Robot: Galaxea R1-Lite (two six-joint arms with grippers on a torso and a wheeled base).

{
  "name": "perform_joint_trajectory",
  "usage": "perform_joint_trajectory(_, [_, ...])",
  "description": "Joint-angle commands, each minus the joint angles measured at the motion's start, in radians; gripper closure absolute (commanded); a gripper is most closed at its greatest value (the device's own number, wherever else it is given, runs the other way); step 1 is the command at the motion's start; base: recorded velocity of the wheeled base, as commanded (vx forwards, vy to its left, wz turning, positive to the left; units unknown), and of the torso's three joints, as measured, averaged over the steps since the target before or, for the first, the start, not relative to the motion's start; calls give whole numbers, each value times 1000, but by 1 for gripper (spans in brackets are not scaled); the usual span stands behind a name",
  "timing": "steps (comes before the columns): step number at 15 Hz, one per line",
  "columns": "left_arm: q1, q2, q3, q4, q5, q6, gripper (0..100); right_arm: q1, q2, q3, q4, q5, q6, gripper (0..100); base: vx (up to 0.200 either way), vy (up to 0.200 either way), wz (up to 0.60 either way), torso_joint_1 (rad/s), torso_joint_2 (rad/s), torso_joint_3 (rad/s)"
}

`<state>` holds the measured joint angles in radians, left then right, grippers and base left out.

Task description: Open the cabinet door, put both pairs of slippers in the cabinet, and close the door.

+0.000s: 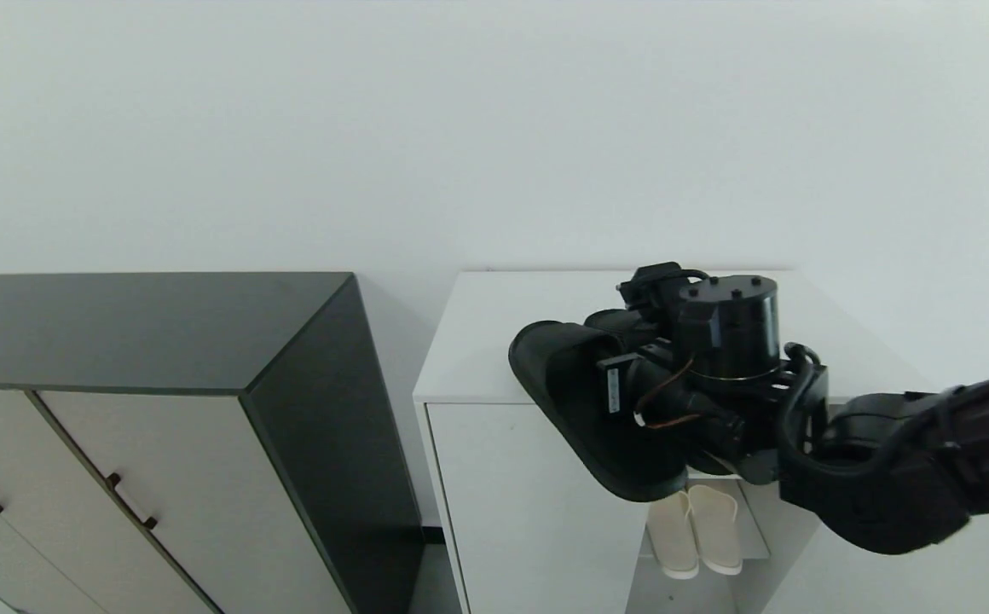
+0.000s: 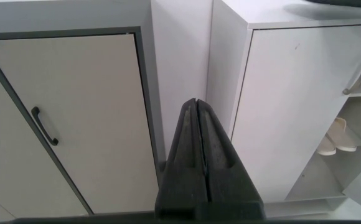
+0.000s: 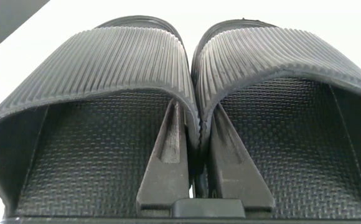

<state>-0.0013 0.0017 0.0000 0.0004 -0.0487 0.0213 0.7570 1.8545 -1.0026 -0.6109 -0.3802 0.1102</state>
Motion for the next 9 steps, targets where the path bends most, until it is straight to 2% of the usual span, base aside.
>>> perform_joint_trajectory(1, [0, 0, 0, 0, 0, 0, 100, 5, -126, 88, -3, 14, 0, 100, 0, 0, 0, 0, 0, 0])
perform_joint_trajectory(7, [0, 0, 0, 0, 0, -1, 100, 10, -129, 114, -3, 18, 5, 100, 0, 0, 0, 0, 0, 0])
perform_joint_trajectory(9, [0, 0, 0, 1, 1, -1, 100, 12, -129, 114, -3, 18, 5, 100, -200, 0, 0, 2, 2, 0])
